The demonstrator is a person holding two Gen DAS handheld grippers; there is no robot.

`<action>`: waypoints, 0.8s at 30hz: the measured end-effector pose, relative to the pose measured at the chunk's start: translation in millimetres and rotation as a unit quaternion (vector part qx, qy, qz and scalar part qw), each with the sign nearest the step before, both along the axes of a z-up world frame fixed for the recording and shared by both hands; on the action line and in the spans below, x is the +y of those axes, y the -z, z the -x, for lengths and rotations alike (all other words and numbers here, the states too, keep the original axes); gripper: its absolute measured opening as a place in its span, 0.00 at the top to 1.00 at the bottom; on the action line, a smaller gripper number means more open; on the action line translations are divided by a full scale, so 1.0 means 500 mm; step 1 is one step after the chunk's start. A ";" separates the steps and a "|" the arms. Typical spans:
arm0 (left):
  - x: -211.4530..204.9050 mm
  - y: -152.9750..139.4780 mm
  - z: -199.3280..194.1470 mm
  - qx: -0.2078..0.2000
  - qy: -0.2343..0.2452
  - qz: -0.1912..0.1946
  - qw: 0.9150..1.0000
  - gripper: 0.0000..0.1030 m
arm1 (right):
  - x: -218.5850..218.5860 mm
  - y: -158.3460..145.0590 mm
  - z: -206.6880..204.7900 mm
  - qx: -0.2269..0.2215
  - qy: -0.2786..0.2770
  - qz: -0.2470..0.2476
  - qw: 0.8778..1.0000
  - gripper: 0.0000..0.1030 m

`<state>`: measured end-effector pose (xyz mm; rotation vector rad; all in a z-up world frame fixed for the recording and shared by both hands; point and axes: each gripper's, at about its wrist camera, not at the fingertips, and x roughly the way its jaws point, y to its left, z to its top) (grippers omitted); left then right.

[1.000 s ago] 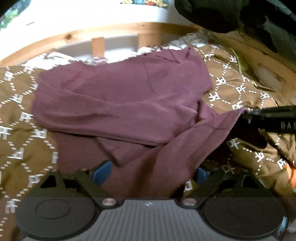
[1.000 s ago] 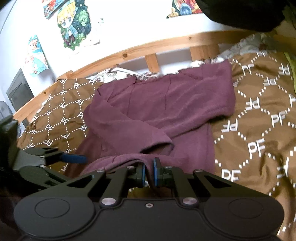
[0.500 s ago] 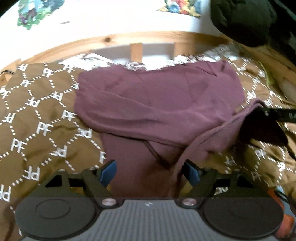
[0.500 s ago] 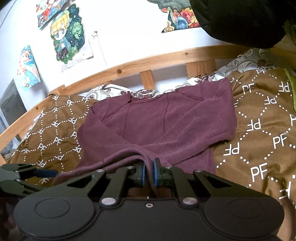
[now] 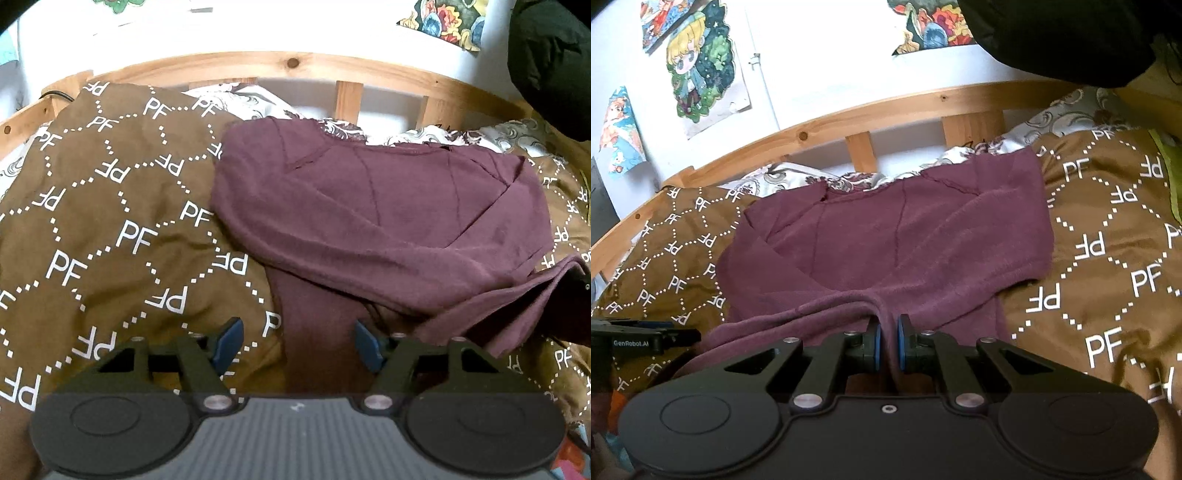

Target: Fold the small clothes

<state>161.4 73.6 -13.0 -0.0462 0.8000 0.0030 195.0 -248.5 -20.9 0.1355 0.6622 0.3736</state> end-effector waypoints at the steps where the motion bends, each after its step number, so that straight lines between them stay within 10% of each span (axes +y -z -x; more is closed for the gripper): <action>1: -0.001 0.000 0.000 0.002 0.002 0.002 1.000 0.34 | -0.002 0.002 -0.001 0.002 0.002 0.000 1.000 0.91; 13: -0.059 -0.018 0.056 -0.055 0.131 0.107 0.984 0.09 | 0.003 0.012 -0.018 0.017 0.005 0.009 1.000 0.91; 24: -0.237 0.041 0.069 -0.050 0.239 0.009 0.970 0.05 | 0.015 -0.009 0.017 0.006 -0.046 0.018 0.999 0.91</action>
